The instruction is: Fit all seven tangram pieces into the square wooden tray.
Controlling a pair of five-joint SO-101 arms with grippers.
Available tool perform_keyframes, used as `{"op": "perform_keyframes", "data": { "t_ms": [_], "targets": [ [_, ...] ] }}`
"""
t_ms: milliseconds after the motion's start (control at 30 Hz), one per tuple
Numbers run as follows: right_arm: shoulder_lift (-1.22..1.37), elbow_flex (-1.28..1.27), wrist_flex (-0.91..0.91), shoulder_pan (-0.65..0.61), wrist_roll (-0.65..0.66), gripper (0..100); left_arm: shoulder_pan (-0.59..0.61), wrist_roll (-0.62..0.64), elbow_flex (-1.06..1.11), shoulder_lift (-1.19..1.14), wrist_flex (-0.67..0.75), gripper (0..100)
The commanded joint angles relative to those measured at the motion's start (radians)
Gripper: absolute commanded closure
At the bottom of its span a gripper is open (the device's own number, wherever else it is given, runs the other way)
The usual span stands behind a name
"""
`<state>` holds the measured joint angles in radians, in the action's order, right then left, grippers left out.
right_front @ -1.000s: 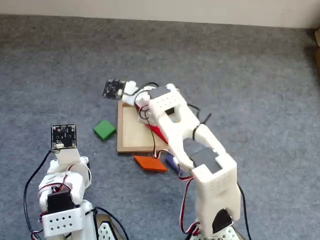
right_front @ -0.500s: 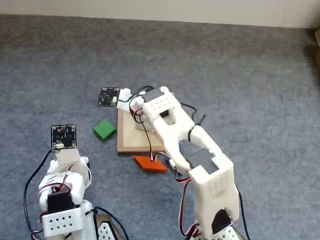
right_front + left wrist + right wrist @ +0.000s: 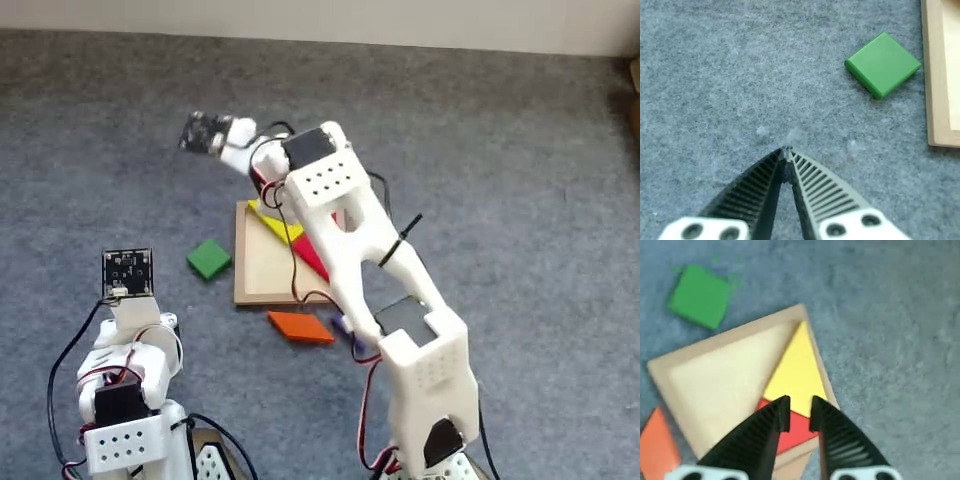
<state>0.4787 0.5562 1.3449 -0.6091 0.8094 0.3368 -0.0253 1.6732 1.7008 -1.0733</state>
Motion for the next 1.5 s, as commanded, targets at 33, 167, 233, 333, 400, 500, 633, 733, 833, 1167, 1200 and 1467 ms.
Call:
{"op": "perform_keyframes", "data": {
  "t_ms": [33,167,233,333,400,500,633,733,833,1167,1200,1467],
  "targets": [
    [0.074,0.035,-0.177,0.074,-0.213,95.9,0.007,-0.002,0.01,0.013,0.015,99],
    [0.17,0.036,-0.193,0.084,-0.269,96.0,0.007,-0.002,0.01,0.013,0.014,99],
    [0.203,0.036,-0.165,0.081,-0.269,96.1,0.007,-0.002,0.01,0.013,0.014,99],
    [0.228,0.039,-0.094,0.056,-0.269,96.4,0.007,-0.002,0.01,0.013,0.014,99],
    [0.228,0.044,-0.035,0.044,-0.269,96.4,0.007,-0.002,0.01,0.013,0.014,99],
    [0.223,0.048,0.035,0.042,-0.269,96.4,0.007,-0.002,0.01,0.013,0.014,99],
    [0.176,0.159,0.11,0.074,-0.275,96.4,0.007,-0.002,0.01,0.013,0.015,99],
    [0.127,0.243,0.216,0.111,-0.275,96.4,0.007,-0.002,0.01,0.013,0.015,99],
    [0.084,0.321,0.332,0.142,-0.275,96.4,0.007,-0.002,0.01,0.013,0.015,99],
    [-0.033,0.272,0.42,0.28,-0.336,96.4,0.007,-0.002,0.01,0.013,0.017,99],
    [-0.053,0.239,0.42,0.286,-0.338,96.4,0.008,-0.002,0.01,0.013,0.017,99],
    [-0.332,-0.134,0.415,0.309,-0.416,89.0,0.008,0.0,0.01,0.013,0.018,99]
  ]
}}
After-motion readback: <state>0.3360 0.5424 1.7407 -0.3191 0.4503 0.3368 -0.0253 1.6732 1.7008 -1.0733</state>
